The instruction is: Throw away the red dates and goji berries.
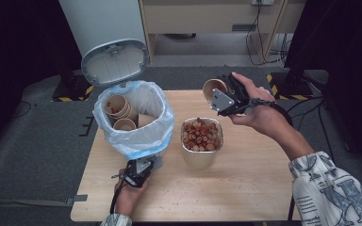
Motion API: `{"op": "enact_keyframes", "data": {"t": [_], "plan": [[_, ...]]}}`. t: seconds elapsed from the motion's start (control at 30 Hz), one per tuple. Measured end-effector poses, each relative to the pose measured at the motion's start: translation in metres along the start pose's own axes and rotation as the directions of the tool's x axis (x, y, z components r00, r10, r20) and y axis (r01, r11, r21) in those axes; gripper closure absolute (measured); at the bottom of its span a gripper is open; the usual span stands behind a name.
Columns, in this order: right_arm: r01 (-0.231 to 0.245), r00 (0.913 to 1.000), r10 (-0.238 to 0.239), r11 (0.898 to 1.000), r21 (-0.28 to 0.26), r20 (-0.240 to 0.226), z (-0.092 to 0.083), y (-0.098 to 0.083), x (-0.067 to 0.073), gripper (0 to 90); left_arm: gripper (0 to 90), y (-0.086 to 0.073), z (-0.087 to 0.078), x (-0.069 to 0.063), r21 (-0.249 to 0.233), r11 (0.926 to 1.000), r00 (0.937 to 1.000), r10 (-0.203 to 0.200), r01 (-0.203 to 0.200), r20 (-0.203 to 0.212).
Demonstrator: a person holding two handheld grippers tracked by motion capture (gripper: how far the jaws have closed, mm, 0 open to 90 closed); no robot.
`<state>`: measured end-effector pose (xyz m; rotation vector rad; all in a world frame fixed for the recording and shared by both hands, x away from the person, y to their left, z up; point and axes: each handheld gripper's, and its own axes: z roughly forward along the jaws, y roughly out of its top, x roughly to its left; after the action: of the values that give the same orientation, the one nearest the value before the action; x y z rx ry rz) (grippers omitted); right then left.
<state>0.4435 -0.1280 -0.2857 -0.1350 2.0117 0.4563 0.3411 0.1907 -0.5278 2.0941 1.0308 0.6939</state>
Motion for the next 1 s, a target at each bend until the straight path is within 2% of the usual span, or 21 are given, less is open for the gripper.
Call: {"op": "enact_keyframes", "data": {"t": [0.17,0.3,0.43,0.77,1.0], "plan": [[0.002,1.0000,-0.002,1.000,0.006,0.002,-0.0006,0.0003,0.0001,29.7,89.7,0.0001,-0.0001,0.0000,0.001,1.0000,1.0000,0.000,0.000,0.000],[0.022,0.9997,-0.022,1.000,0.014,0.006,-0.0018,0.0024,-0.0010,29.7,89.7,0.0000,0.0000,0.0003,0.001,1.0000,1.0000,-0.001,0.001,0.002],[0.101,0.9945,-0.102,0.994,0.037,0.022,-0.0028,0.0059,0.0007,29.7,89.7,0.0000,-0.0001,0.0001,0.001,1.0000,1.0000,-0.001,0.001,0.000],[0.157,0.9869,-0.159,0.986,0.061,0.030,-0.0007,0.0066,0.0046,29.8,89.7,-0.0001,-0.0002,0.0007,0.003,1.0000,1.0000,0.001,-0.001,0.002],[0.149,0.9879,-0.151,0.987,0.058,0.035,-0.0030,0.0069,0.0020,29.8,89.7,0.0000,-0.0003,0.0007,0.004,1.0000,1.0000,0.003,-0.003,0.003]]}}
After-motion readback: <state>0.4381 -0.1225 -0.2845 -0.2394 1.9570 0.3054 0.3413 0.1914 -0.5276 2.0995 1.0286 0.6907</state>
